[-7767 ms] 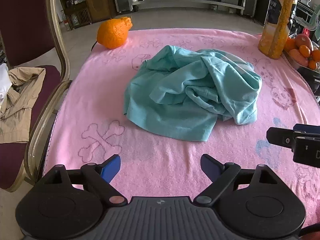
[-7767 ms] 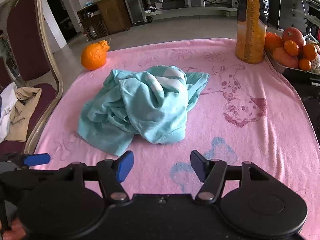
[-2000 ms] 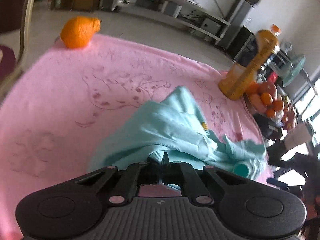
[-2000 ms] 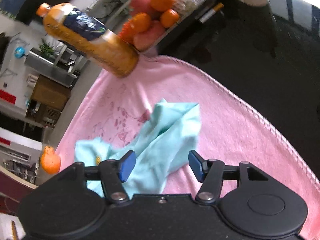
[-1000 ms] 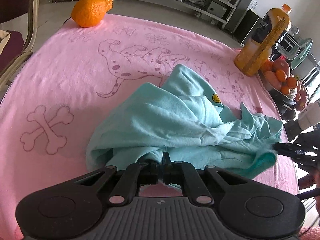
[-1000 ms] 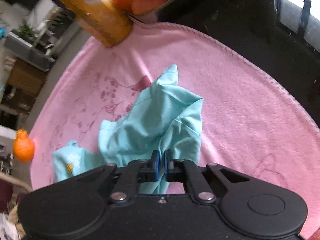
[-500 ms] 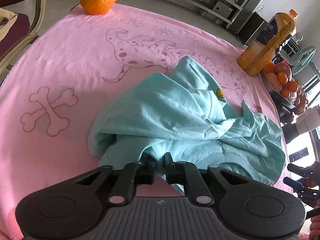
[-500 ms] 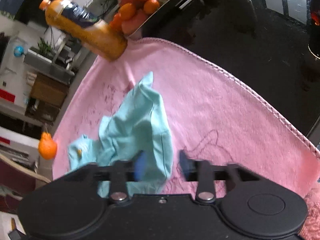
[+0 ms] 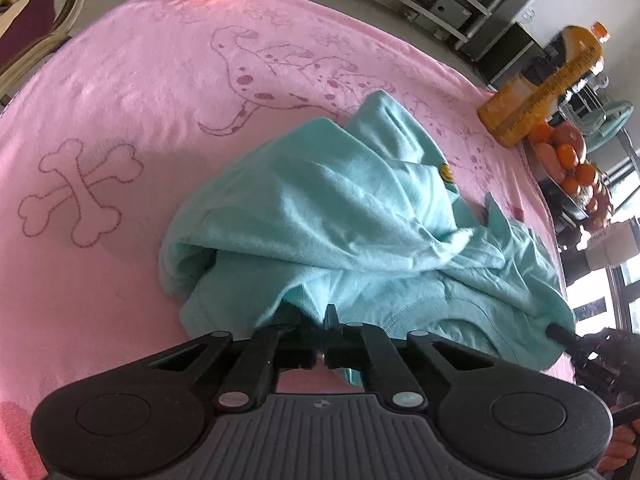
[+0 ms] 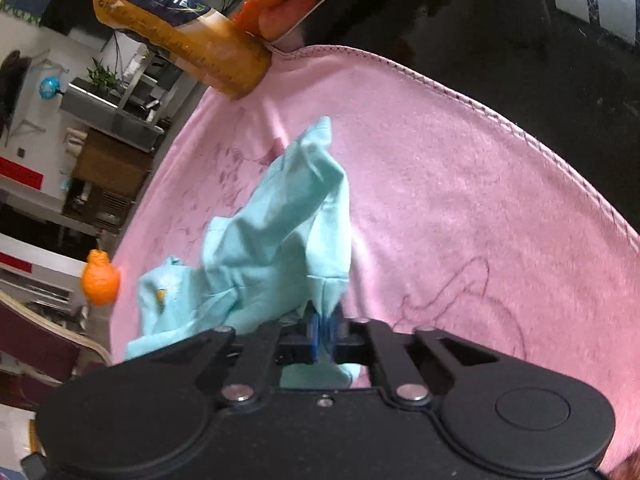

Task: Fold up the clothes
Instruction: 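Close the left gripper on a shirt edge while the right gripper grasps another edge, then lift the shirt with both grippers and shake it out above the towel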

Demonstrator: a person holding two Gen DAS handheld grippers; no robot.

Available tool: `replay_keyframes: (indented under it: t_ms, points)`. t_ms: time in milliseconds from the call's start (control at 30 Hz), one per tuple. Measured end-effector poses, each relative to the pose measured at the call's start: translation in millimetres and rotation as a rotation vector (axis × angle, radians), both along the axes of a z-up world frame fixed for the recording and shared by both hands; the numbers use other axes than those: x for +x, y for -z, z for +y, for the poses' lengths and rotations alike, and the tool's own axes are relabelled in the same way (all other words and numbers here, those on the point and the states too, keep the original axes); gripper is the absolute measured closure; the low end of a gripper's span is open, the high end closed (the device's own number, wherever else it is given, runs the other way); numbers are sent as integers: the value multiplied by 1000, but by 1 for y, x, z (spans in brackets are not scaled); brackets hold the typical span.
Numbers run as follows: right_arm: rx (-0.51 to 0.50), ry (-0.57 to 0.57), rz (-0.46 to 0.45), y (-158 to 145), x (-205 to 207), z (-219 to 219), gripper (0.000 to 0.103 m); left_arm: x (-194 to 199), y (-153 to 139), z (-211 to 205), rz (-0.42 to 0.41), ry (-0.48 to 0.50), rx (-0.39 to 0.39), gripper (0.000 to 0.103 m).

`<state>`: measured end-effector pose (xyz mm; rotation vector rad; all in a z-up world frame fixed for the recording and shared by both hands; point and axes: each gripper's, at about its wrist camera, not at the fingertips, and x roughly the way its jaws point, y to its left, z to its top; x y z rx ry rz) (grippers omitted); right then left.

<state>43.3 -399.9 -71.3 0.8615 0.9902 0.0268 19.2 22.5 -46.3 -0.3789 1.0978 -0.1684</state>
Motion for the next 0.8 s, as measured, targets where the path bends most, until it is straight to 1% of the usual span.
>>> replay_keyframes:
  t_ms: [67,100,167,200,233,300,333,400,433,467,500,533,567,600,633,700,767,800]
  points:
    - [18,-7,-39,-10,-4,3,100,3,-4,-2,35,37,-11,102]
    - [45,-9,-53,-15,-4,4,100,11,-7,-1,73,65,-42,103]
    - [113,4,-46,-25,5,4,100,31,-23,3,125,82,-88,103]
    - [144,10,-43,-31,11,5,100,39,-38,5,115,73,-93,103]
    - [156,21,-49,-42,19,6,100,47,-59,9,87,50,-108,103]
    - [152,45,-119,-86,32,8,100,55,-111,20,-3,4,-162,103]
    - [151,56,-160,-109,37,9,100,54,-138,28,-63,-18,-194,103]
    - [160,76,-306,-168,29,4,100,42,-190,51,-201,-61,-297,103]
    - [162,85,-380,-198,24,2,100,31,-209,63,-266,-85,-363,103]
    - [158,95,-466,-226,10,-2,100,20,-223,75,-316,-110,-415,103]
    - [162,109,-555,-252,-8,-6,100,9,-232,82,-338,-132,-430,103]
    - [166,120,-608,-268,-23,-9,100,-2,-240,89,-356,-153,-442,103]
    - [157,123,-630,-279,-35,-10,100,-12,-246,94,-365,-161,-441,103]
    - [149,124,-646,-288,-47,-11,100,-27,-256,97,-408,-151,-459,103]
    - [141,116,-634,-292,-55,-11,100,-42,-266,100,-450,-141,-477,103]
    - [148,91,-643,-304,-74,-8,100,-73,-285,107,-539,-120,-517,103]
    - [147,71,-710,-323,-97,-5,100,-107,-306,122,-662,-92,-592,103]
    - [148,68,-757,-332,-109,-4,100,-122,-316,127,-708,-98,-602,103]
